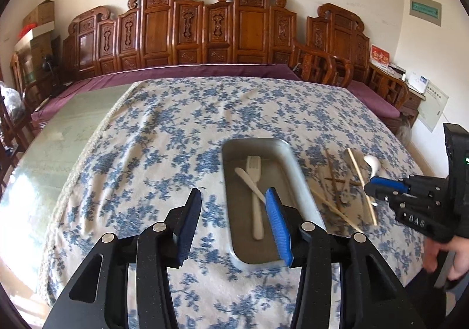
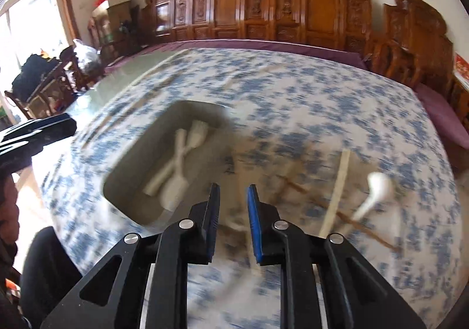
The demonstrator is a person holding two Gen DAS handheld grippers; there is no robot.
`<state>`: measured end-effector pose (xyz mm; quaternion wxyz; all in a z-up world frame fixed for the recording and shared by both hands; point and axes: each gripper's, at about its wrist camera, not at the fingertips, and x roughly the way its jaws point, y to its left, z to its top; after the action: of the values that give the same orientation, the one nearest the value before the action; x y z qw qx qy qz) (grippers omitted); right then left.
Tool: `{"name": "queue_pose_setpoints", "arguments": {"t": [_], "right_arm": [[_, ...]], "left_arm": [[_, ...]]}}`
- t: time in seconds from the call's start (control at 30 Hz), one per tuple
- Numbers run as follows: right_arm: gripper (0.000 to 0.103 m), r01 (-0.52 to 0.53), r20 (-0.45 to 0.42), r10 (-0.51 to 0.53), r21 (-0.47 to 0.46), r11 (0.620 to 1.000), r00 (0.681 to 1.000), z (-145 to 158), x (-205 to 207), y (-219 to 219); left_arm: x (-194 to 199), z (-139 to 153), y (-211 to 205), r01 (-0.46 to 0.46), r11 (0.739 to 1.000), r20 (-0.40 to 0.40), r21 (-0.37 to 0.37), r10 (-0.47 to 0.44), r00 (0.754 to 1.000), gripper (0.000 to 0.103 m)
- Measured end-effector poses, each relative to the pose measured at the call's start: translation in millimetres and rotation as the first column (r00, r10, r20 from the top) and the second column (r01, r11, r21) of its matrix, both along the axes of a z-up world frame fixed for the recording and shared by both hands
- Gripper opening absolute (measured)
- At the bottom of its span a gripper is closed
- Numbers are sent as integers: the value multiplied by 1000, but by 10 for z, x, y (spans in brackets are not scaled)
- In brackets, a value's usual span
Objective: Organize utensils
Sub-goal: 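Grasp the metal spoon with the left gripper while the right gripper grasps a wooden chopstick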
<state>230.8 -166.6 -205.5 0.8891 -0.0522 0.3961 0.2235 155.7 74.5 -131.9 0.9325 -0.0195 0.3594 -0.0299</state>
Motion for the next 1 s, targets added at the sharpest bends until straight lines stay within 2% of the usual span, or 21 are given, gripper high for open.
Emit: {"name": "queue_pose_setpoints", "arguments": {"t": [0.17, 0.47, 0.6, 0.7, 0.8, 1.0], "right_arm": [[21, -27, -48, 26, -23, 999, 998, -248, 1, -161], [21, -96, -129, 87, -66, 993, 988, -719, 41, 36], [21, -111, -139, 95, -111, 988, 986, -796, 55, 88], [9, -114, -137, 97, -123, 986, 986, -814, 72, 81], [7, -118, -139, 101, -118, 986, 985, -818, 74, 52], [6, -126, -129, 120, -33, 992, 984, -659, 22, -74]], "left_arm": [[-56, -69, -191, 33, 999, -14, -13, -33, 999, 47], [-113, -131, -360, 57, 998, -35, -1, -57, 998, 47], [-141, -133, -410, 69, 998, -40, 6, -69, 997, 47], [-139, -142, -467, 78, 997, -46, 7, -78, 996, 47], [-137, -161, -542, 90, 996, -52, 11, -89, 995, 47], [-124, -197, -752, 132, 991, -60, 36, -130, 990, 47]]}}
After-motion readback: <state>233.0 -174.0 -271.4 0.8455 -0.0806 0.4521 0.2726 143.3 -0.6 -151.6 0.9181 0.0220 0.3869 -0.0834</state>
